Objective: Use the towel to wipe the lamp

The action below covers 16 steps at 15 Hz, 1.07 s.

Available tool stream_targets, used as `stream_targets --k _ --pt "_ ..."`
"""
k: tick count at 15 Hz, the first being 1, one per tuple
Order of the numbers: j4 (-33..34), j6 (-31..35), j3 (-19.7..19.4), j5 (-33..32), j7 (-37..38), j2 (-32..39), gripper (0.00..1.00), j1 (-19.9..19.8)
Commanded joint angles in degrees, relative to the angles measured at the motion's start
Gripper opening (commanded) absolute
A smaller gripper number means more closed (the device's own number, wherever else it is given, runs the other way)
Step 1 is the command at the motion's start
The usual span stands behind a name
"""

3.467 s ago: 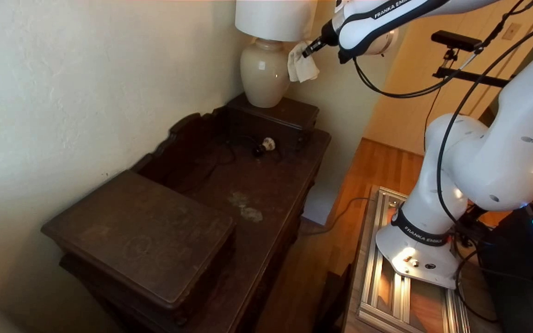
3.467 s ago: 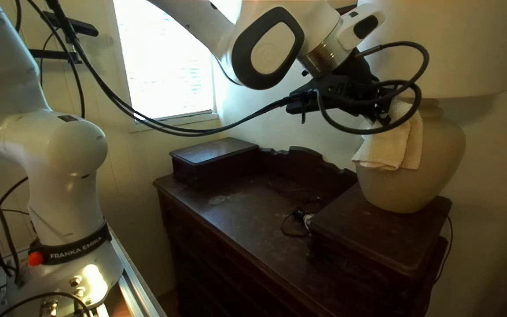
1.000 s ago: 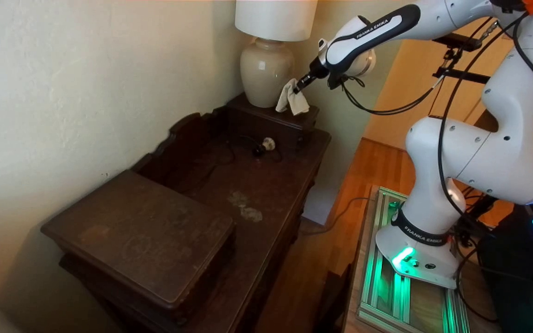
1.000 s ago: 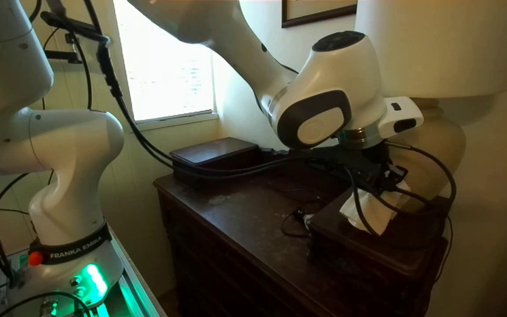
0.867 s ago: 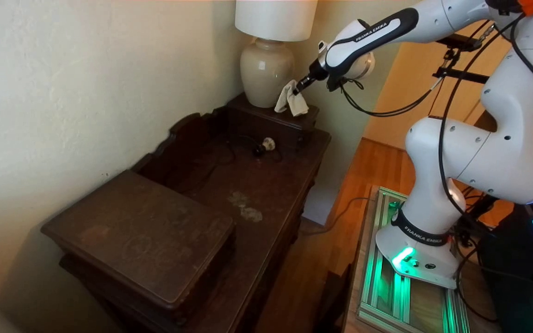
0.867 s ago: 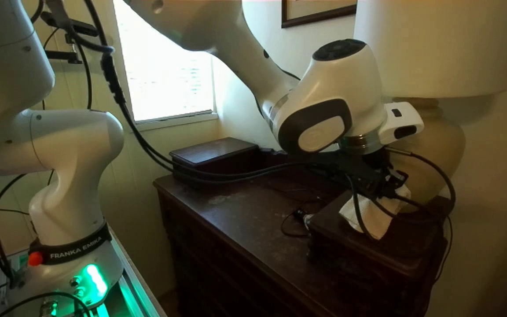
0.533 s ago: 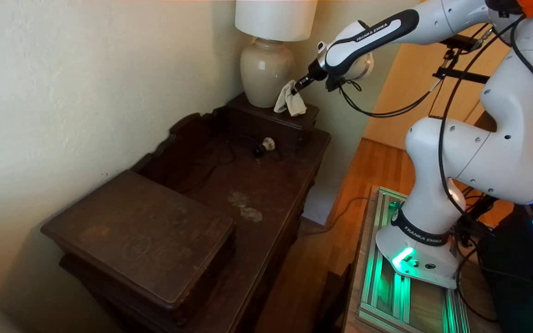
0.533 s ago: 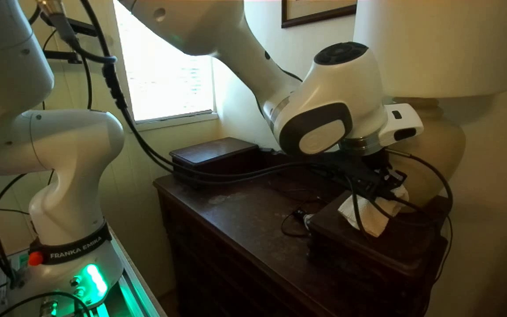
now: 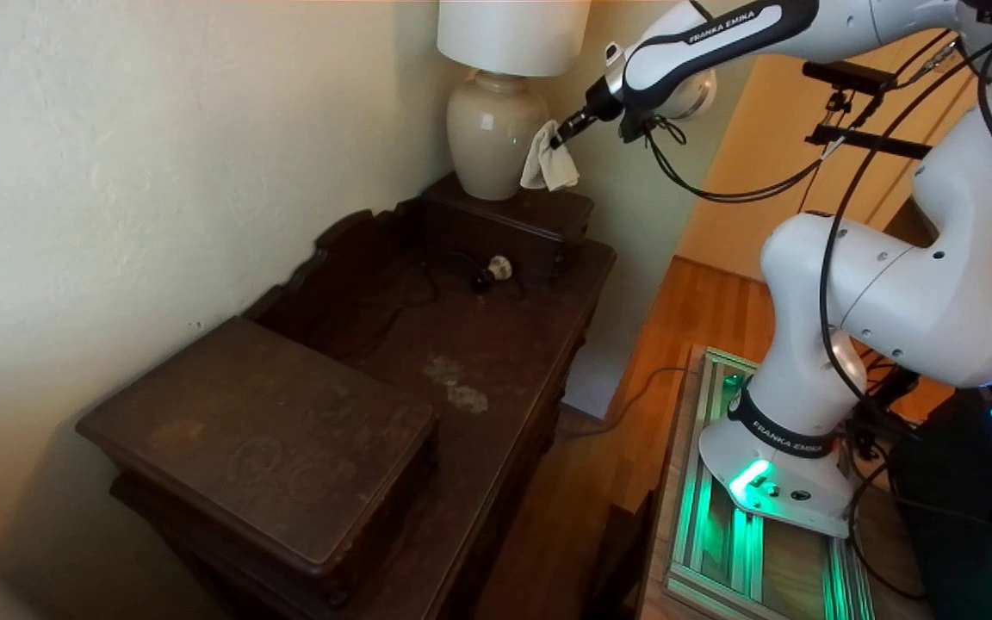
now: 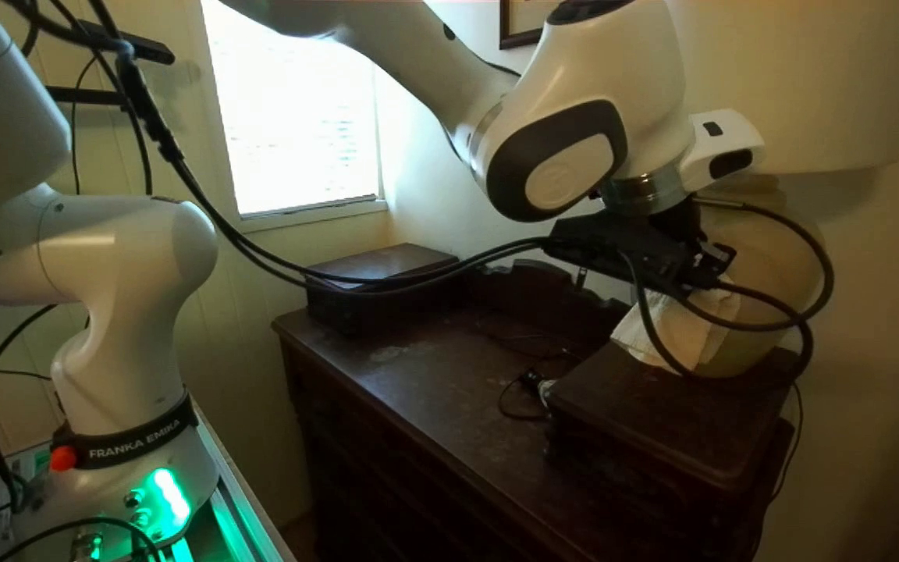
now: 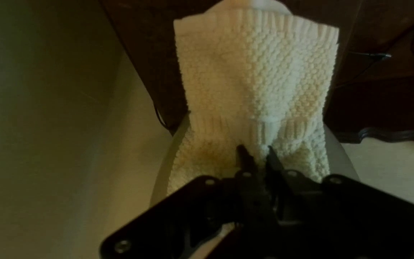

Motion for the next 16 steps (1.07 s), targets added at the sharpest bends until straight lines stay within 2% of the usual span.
stream_targets --k 1,6,9,14,16 --pt "0.5 -0.09 5.67 0.89 -0.5 0.36 0.03 -5.19" --pt "3.1 -0.45 9.54 1.28 -1.16 1.64 0.03 -9.12" --pt "5.26 -1.16 9.01 1.39 -1.64 2.45 0.03 -9.53" --pt "8.94 -1.19 5.47 0.9 -3.24 1.49 0.03 -5.73" --pt "10.67 -1.22 3.09 0.11 -2.85 0.48 0.03 -2.85"
